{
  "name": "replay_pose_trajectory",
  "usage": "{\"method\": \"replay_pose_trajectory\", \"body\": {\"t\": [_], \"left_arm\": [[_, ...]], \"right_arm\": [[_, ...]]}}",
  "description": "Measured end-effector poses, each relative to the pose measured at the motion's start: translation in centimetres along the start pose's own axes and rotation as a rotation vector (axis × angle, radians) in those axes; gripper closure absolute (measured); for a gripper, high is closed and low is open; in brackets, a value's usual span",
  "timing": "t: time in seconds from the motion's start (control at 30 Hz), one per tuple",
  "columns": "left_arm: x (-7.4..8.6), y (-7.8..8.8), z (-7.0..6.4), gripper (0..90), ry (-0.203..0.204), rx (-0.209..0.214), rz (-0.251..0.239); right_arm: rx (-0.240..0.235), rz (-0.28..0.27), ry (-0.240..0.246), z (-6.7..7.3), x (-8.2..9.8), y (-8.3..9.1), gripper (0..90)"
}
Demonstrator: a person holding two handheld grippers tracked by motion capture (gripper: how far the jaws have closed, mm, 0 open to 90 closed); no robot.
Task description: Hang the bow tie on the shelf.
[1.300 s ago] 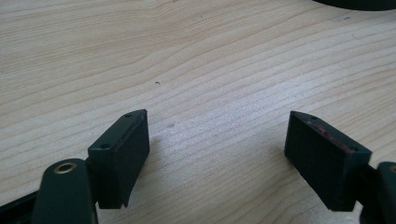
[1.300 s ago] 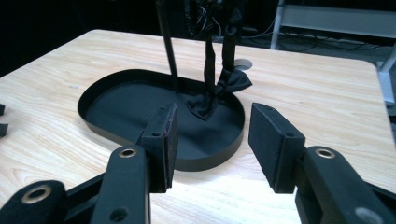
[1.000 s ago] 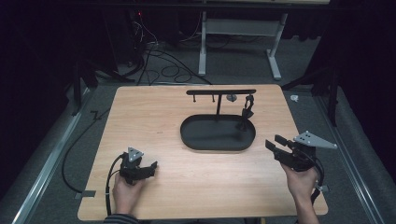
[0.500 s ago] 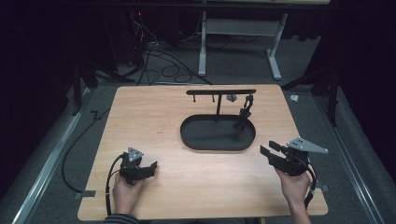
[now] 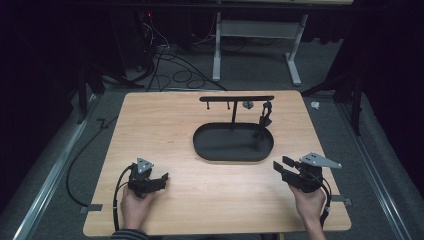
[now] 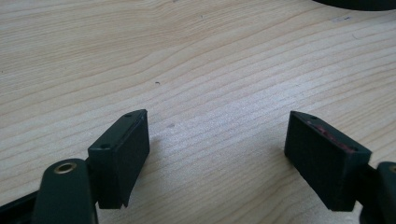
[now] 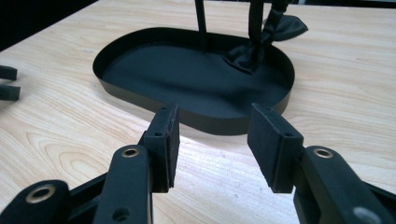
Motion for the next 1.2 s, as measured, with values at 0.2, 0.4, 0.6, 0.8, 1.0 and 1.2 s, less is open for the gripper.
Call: {"method": "replay_pose_trajectory", "body": {"t": [0.2,0.4,0.6,0.8,1.0,1.2], "left_arm": [[0.0,0.0,0.0,22.5,0.001,-0.001,-0.001],[0.0,0.0,0.0,22.5,0.0,0.0,0.001],[0.0,0.0,0.0,22.5,0.0,0.0,0.001],[0.0,0.0,0.0,22.4,0.0,0.0,0.001],[0.0,0.0,0.0,22.5,0.0,0.0,0.001],[0.0,0.0,0.0,22.4,0.0,0.0,0.001]], "right_arm": [[0.007,0.021,-0.001,0.3,0.7,-0.6,58.3],[0.007,0.035,0.0,0.7,1.1,-1.0,58.4],[0.0,0.047,0.003,1.1,1.5,-1.5,58.5],[0.005,0.058,0.0,1.1,1.8,-1.9,58.1],[0.009,0.076,0.005,1.0,2.2,-2.3,58.1],[0.006,0.096,-0.003,1.1,2.7,-2.8,58.1]]}}
Point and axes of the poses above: each handheld gripper's, and its own axes: y roughly backward along the jaws, x roughly out of its underside, z roughly to its left, the point moved 4 cm from there along -y, roughly forward along the jaws, and after that the axes turned 7 degrees about x, right-handed, at the moved point
